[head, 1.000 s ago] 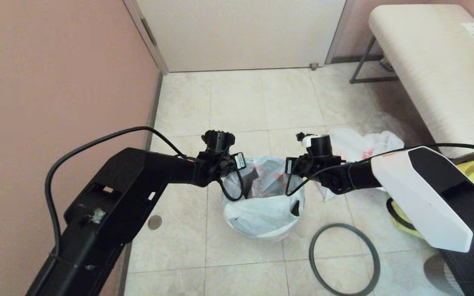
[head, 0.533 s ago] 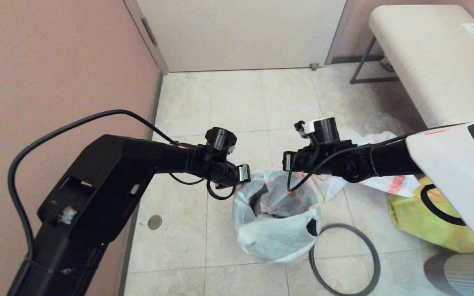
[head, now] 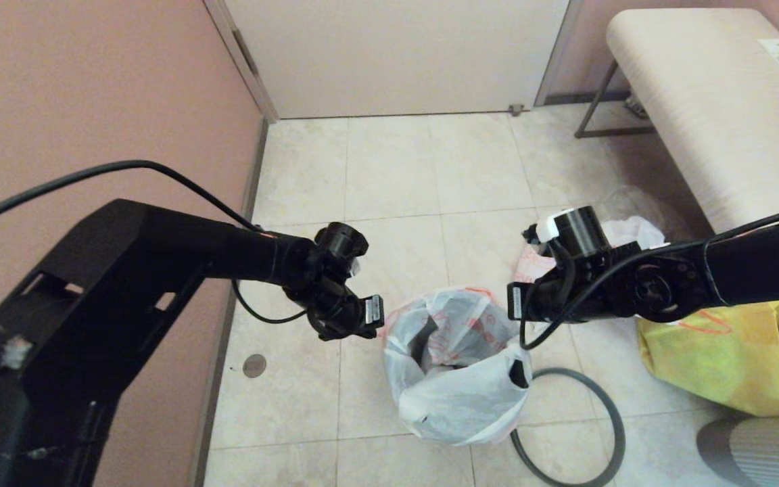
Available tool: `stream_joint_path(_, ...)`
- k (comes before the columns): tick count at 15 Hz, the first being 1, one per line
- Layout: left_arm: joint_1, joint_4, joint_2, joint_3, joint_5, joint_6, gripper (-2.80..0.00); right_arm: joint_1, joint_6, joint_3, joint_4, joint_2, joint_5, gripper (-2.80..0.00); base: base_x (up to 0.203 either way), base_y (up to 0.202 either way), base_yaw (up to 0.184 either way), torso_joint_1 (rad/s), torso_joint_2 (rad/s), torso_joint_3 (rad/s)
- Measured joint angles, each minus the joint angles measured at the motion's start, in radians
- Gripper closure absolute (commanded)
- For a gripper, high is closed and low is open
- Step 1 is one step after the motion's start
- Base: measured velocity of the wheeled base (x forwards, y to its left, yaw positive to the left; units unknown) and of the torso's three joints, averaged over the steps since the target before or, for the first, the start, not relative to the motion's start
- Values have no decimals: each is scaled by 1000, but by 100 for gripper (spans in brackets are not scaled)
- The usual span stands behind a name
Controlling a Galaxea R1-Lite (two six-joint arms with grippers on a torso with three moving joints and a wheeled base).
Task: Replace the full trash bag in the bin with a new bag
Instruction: Put the new garbage bag on the trash can
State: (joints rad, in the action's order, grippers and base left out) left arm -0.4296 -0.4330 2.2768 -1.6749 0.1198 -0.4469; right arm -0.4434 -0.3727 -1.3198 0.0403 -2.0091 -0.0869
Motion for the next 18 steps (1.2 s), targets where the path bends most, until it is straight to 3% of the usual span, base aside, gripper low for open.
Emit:
stream_joint_path(4, -30, 12, -152, 193, -49, -27, 0, -58, -1, 59, 14, 28, -47, 0, 0, 0, 0, 0, 0, 0)
stream_joint_path(6, -22, 104, -204, 358, -82, -32, 0, -107, 5, 40, 2, -24, -106, 0, 0, 0, 0, 0, 0, 0)
stream_joint_path(9, 53, 419, -236, 619, -60, -22, 0, -180, 35, -52, 6, -153, -169, 0, 0, 0, 0, 0, 0, 0)
stream_joint_path(11, 113, 685, -222, 719, 28, 0, 0, -203, 73, -123, 22, -247, -203, 0, 0, 0, 0, 0, 0, 0)
stream_joint_path(13, 155, 883, -185, 760, 128, 39, 0, -226, 98, -206, 62, -340, -225, 0, 0, 0, 0, 0, 0, 0)
stream_joint_path(14, 163, 930, -174, 763, 144, 46, 0, -233, 103, -243, 92, -385, -230, 0, 0, 0, 0, 0, 0, 0)
stream_joint_path(18, 167, 941, -147, 758, 141, 49, 0, -226, 132, -446, 176, -581, -274, 0, 0, 0, 0, 0, 0, 0)
